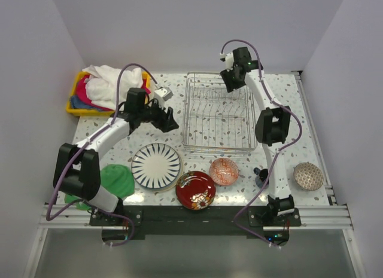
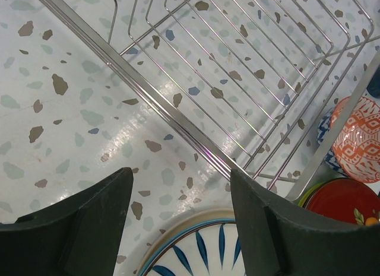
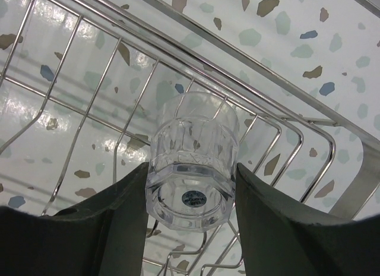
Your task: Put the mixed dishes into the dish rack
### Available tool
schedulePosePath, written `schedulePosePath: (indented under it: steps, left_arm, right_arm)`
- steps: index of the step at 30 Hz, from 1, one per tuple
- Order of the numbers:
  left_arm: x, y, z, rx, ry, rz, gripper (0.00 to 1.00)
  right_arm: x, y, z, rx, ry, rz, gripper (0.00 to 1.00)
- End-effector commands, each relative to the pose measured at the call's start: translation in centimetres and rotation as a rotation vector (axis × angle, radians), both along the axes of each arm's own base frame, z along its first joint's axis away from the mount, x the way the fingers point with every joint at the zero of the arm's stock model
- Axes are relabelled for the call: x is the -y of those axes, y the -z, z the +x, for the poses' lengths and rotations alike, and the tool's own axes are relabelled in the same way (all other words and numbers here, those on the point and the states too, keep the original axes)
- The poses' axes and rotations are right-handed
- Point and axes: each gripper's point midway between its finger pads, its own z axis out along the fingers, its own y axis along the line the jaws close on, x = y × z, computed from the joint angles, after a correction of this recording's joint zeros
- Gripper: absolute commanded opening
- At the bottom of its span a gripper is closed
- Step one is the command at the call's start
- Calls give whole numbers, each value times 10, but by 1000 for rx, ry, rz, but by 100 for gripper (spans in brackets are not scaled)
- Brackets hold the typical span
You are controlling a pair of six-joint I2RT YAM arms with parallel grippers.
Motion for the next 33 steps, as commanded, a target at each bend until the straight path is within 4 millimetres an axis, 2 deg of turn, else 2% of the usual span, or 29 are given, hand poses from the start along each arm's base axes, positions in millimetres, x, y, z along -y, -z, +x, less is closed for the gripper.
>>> schedulePosePath:
  steps: [1,4,6,7,9,10,13,14,17,18,20,21,23,24,27,28,30,31,32,33]
  left_arm:
    - [5,1,-1,4,23,-20,72]
    - [5,2,-2,-2,22,-22,72]
    - [5,2,-3,2,23,-22,72]
    - [5,3,-3,0,22,-22,73]
    - [4,2,-4,4,22,-22,73]
    - [4,2,-6,5,23,-21,73]
    - [4,-1,-8,8,28,-25,74]
    - [3,0,-7,7,12,-21,75]
    - [1,-3,-5,18,-11,-23,77]
    - [1,-6,-4,26,-13,-26,77]
    - [1,-12,-3,47,-15,-30,77]
    - [2,-14,-3,55,-12,-33,77]
    - [1,-21,-3,80,-8,-38,78]
    - [1,-24,-3,86,-6,-40,78]
    - [2,-32,-3,115,-6,-46,78]
    - [1,-31,-3,118,-7,-46,78]
    - [1,-35,-3,141,-8,-51,78]
    - [0,-32,-3,140,-9,-50,78]
    - [1,-33,-4,146,-7,-52,78]
    - [0,-32,-4,146,-10,-53,78]
  right_arm:
    - [13,-12,-10,-27,31,6,0]
    - [17,-6,-17,-62,37,-3,0]
    - [18,-2,-16,-66,73,0,20]
    - [21,1,-15,-67,89,-8,42]
    - [18,-2,-13,-58,86,10,54]
    - [14,-7,-13,-49,77,29,56]
    - [13,-32,-11,4,89,47,69]
    - [14,-54,-9,55,97,54,82]
    - [14,-80,-10,108,89,68,87]
    - [15,-100,-12,143,87,75,88]
    - [16,-118,-16,174,91,83,88]
    - [16,-140,-22,212,89,94,88]
    - [17,-153,-33,216,86,106,88]
    - [17,-174,-43,247,86,115,88]
    - [21,-174,-67,217,67,93,88]
    - [26,-173,-81,201,64,80,88]
    - [33,-167,-93,185,50,44,88]
    - [35,-154,-104,149,40,30,85]
    - [35,-150,-106,148,29,26,82]
    - [35,-137,-111,117,19,24,80]
